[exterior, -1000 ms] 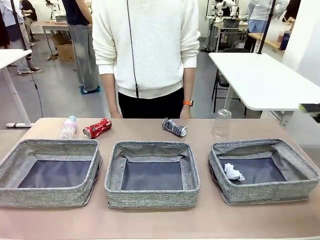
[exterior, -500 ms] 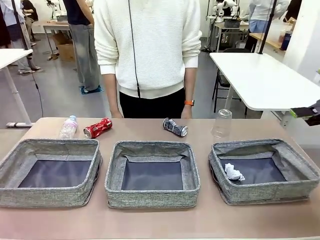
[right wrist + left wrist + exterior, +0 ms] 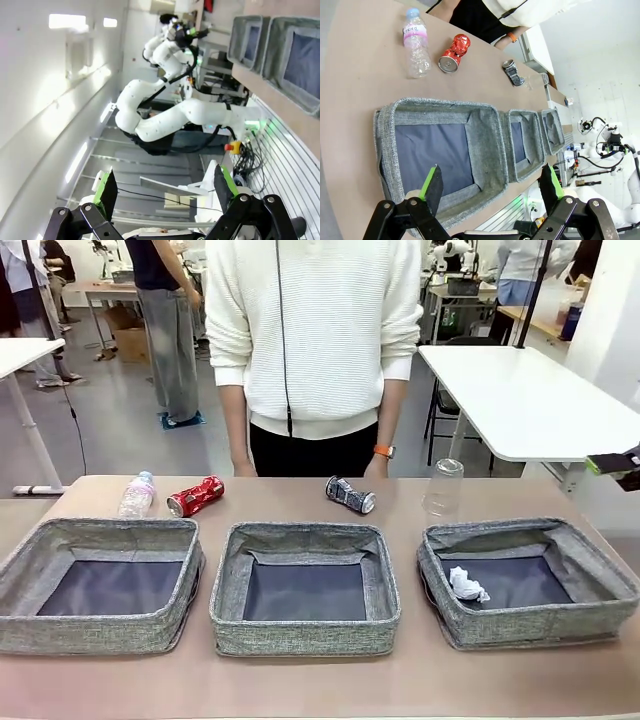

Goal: Sort the waste into the appropriate baskets.
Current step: Pick up the waste item pointed out by the person.

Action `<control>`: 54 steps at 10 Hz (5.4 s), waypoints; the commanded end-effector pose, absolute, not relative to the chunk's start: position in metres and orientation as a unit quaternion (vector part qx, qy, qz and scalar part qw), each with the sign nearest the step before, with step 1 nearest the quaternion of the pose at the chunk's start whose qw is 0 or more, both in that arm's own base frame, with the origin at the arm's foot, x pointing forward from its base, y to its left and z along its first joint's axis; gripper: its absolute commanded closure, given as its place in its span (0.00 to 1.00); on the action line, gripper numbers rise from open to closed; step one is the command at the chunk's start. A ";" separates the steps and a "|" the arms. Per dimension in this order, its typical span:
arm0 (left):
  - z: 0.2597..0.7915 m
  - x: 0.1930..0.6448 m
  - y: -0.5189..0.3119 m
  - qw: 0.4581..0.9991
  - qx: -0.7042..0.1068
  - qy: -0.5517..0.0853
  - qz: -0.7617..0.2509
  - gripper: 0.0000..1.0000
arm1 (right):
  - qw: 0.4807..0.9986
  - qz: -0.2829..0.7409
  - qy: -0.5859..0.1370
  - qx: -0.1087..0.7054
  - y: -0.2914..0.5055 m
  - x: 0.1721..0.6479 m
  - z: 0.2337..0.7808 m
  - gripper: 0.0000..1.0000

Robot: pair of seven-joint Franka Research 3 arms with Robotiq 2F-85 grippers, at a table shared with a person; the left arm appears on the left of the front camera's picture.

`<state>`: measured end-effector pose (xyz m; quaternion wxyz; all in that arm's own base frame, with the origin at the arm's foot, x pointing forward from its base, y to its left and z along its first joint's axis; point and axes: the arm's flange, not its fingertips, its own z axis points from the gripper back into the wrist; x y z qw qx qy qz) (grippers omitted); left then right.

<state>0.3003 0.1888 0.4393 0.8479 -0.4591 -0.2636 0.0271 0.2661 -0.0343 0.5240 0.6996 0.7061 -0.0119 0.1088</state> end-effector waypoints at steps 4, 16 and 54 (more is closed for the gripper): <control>0.439 0.301 0.188 0.843 -0.463 -0.273 0.020 0.00 | 0.693 0.103 -0.008 0.713 -0.033 0.267 0.532 0.00; 0.439 0.301 0.188 0.843 -0.463 -0.273 0.020 0.00 | 0.693 0.103 -0.008 0.713 -0.033 0.267 0.532 0.00; 0.316 0.628 -0.132 0.949 -0.008 -0.104 -0.297 1.00 | 0.693 0.103 -0.008 0.713 -0.033 0.267 0.532 0.00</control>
